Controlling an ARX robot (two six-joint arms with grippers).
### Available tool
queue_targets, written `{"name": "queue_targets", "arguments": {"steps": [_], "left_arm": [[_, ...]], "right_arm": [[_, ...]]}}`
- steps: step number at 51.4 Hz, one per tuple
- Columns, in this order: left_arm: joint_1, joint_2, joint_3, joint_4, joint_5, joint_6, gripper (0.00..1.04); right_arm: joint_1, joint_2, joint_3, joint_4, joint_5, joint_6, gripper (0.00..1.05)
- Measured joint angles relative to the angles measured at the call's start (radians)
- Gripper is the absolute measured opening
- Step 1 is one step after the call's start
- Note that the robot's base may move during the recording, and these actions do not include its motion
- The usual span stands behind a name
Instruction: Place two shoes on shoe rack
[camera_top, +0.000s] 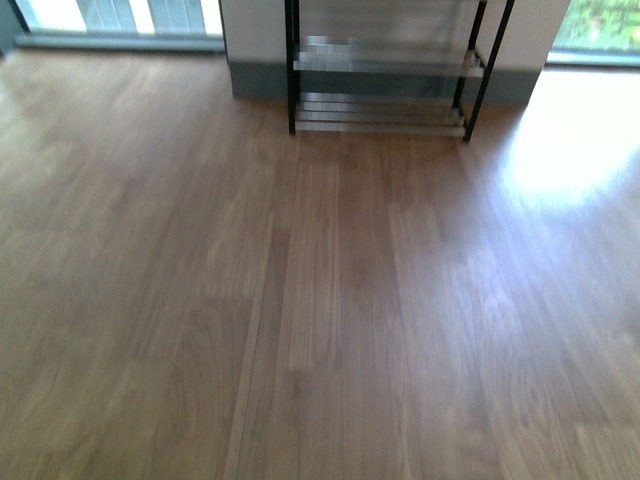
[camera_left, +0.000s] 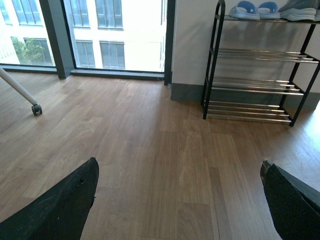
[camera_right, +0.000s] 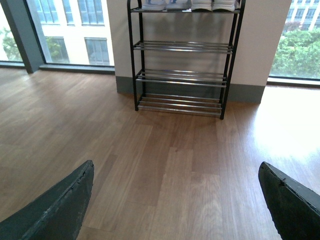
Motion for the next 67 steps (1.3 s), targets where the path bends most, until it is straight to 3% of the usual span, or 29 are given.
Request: {"name": "queue_targets", "arguments": {"steps": [67], "left_arm": [[0.0,0.0,0.0,0.0,0.0,0.0,0.95]], "right_arm": [[0.0,0.0,0.0,0.0,0.0,0.0,0.95]]}}
